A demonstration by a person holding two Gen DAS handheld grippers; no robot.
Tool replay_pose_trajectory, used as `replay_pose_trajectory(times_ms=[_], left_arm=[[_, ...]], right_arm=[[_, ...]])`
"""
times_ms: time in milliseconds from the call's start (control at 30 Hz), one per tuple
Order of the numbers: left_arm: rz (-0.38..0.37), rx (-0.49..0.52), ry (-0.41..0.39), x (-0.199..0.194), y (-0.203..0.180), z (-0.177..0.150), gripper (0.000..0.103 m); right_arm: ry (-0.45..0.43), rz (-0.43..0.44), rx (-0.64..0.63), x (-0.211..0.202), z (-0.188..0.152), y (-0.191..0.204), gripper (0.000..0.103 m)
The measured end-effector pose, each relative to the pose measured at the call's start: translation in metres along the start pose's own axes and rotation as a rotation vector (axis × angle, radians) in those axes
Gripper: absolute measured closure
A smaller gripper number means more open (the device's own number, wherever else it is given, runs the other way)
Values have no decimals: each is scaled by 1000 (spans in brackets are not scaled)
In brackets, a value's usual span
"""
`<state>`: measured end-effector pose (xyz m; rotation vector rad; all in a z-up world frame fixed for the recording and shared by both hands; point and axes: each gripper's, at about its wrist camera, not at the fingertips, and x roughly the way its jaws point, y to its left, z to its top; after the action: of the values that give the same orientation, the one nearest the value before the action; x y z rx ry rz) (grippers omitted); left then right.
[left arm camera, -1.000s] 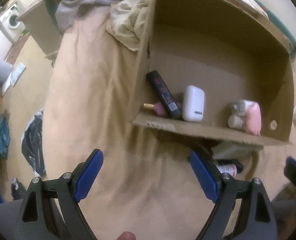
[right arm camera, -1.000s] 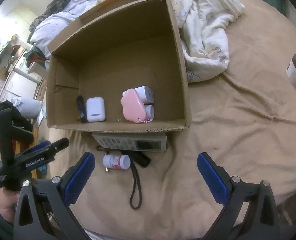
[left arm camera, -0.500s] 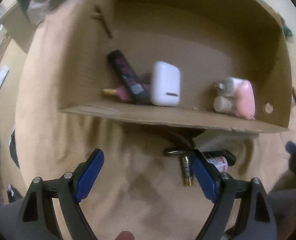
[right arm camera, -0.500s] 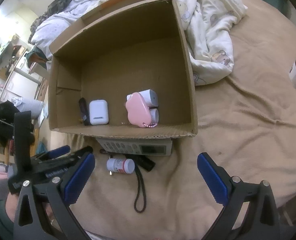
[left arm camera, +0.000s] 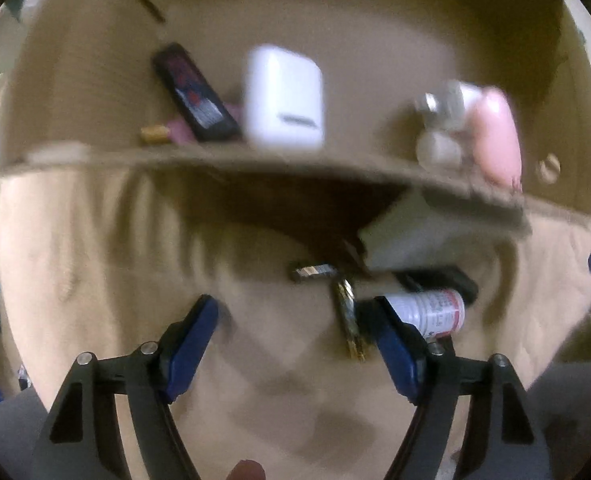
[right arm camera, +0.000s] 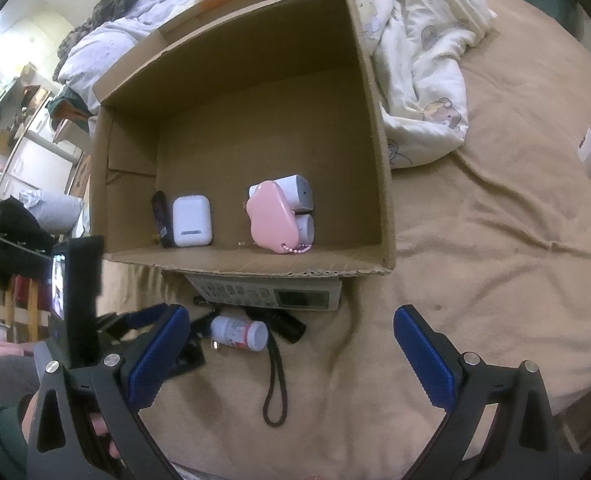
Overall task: Organize rigid objects
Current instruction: 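Grasp a gold AA battery with the left tool while the right tool grasps the white pill bottle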
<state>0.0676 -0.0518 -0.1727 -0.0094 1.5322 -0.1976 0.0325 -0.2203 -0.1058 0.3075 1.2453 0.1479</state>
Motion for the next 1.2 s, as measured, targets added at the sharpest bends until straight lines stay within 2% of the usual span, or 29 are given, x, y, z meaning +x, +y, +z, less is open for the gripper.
replay_pose_trajectory(times_ms=[67, 133, 167, 233, 300, 400, 500, 567, 767, 833, 900, 967, 1033, 1200], left_arm=[[7, 27, -3, 0, -6, 0, 31], [48, 55, -18, 0, -11, 3, 57], [53, 58, -24, 0, -11, 4, 60], [52, 59, -33, -4, -11, 8, 83], [41, 51, -37, -8, -8, 11, 93], [19, 25, -42, -13, 1, 12, 94], [26, 3, -61, -23, 11, 10, 94], [26, -20, -72, -31, 37, 15, 94], [34, -75, -107, -52, 58, 13, 94], [50, -71, -123, -57, 60, 12, 94], [64, -61, -129, -59, 59, 12, 94], [67, -59, -125, -56, 56, 13, 94], [72, -60, -128, -53, 53, 14, 94], [97, -54, -143, -49, 45, 2, 94]], right_arm=[[2, -7, -10, 1, -1, 2, 0], [5, -13, -19, 2, -1, 3, 0], [8, -15, -22, 3, -1, 4, 0], [11, -21, -24, 4, -2, 5, 0], [11, -25, -25, 4, -1, 4, 0], [28, 1, -17, 6, -1, 2, 0], [92, 94, 49, 18, -3, -4, 0], [127, 115, 60, 26, -5, -1, 0], [208, 85, 41, 60, -9, 29, 0], [242, 2, 2, 77, -13, 41, 0], [271, -57, -49, 89, -16, 53, 9], [266, -122, -80, 95, -18, 59, 11], [268, -159, -96, 96, -19, 59, 22], [284, -176, -108, 95, -27, 49, 48]])
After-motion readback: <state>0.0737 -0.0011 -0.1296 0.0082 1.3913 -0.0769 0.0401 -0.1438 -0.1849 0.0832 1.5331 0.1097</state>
